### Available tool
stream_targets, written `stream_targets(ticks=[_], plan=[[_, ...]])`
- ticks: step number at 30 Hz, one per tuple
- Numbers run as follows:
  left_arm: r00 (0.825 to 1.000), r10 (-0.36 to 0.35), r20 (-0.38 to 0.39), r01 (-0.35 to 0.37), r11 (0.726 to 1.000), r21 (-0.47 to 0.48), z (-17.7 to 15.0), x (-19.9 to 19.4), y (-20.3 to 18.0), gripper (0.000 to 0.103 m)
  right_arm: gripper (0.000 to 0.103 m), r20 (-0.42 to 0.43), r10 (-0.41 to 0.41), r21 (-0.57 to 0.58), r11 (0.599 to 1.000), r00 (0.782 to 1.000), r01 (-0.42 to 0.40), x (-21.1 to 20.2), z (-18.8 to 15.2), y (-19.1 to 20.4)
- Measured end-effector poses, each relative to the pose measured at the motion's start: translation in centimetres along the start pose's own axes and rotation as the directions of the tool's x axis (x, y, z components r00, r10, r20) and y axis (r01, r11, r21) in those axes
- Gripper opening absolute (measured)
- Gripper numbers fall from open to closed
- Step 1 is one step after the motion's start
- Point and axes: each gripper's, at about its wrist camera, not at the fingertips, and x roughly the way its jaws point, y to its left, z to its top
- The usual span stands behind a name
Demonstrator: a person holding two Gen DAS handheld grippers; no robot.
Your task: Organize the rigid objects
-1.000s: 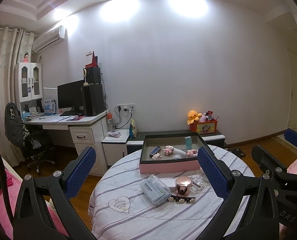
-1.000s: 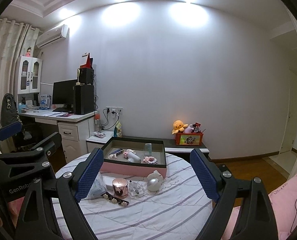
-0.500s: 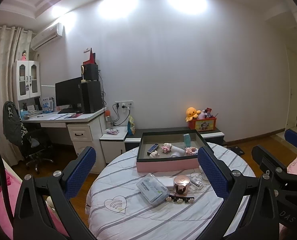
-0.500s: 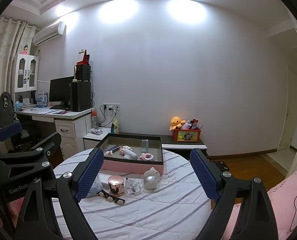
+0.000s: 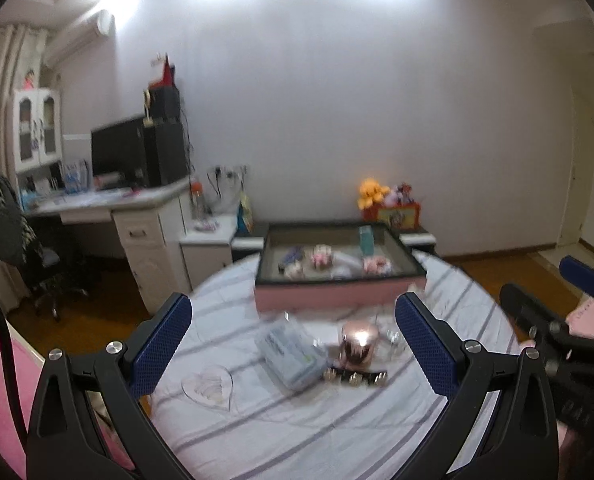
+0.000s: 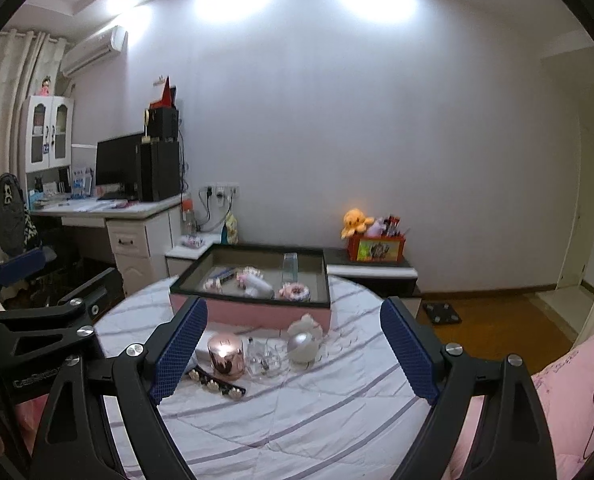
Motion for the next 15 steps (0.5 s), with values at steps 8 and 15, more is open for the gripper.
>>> stream_targets(ticks=[8, 15], plan=[[0.978, 0.017, -0.207, -0.018, 1.000, -0.001, -4.6, 6.5, 1.7, 0.103, 0.090, -0.170, -0.014, 0.022, 1.000, 0.985, 0.018, 6.3, -3.7, -1.4], [0.941, -0.024, -0.337, 0.007, 0.999, -0.052, -6.6, 11.1, 2.4, 0.103, 0.090, -0.315, 0.008, 0.046, 0.999, 0.949, 0.006, 11.3, -7.1, -2.3]])
